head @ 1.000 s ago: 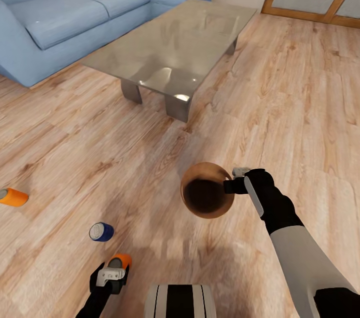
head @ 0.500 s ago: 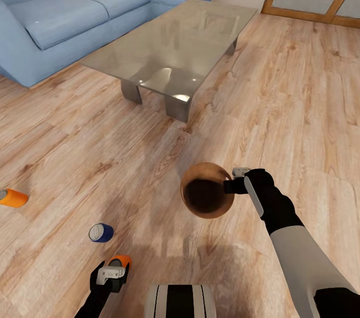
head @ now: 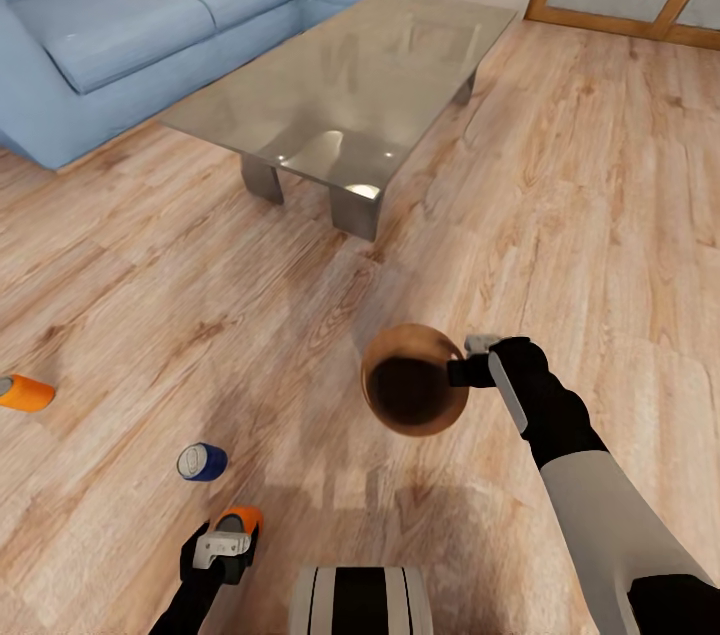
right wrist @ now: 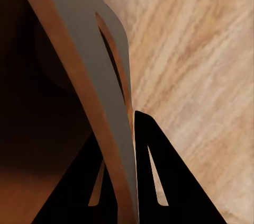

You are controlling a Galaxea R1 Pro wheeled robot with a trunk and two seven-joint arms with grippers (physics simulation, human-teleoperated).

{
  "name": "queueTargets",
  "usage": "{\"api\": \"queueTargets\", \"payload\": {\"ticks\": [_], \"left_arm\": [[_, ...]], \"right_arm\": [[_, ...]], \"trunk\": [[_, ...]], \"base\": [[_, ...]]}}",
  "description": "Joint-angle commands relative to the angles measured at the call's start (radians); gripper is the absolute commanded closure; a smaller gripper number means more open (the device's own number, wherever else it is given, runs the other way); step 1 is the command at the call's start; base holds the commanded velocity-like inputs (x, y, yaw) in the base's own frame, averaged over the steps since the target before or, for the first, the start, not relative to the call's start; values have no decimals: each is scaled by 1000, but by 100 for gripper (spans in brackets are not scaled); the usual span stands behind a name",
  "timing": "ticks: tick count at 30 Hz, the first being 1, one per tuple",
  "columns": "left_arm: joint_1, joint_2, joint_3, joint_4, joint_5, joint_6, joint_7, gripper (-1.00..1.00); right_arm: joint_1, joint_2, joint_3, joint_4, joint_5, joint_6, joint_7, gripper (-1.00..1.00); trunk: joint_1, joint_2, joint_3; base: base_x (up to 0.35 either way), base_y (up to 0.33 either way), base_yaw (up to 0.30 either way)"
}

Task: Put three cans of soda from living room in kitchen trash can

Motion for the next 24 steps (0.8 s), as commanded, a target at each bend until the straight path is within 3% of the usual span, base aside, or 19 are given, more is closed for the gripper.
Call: {"api": "queueTargets", "payload": {"ticks": [1,14,15,24], "left_arm": [[0,0,0,0,0,0,0,-100],[0,-1,1,0,0,0,1,-100],[0,2,1,0,-1,0,1,100],[0,2,1,1,-1,0,1,100]], "right_arm": [[0,0,-1,-1,-25,0,6,100],[0,0,-1,-1,-25,0,6,100],[0,0,-1,-1,-25,0,6,100],[0,0,-1,-1,-25,0,6,100]], "trunk": [[0,0,-4],[1,-1,-12],[1,-1,-12],[1,-1,-12]], "base": [[0,0,0],[0,0,0],[0,0,0],[0,0,0]]}}
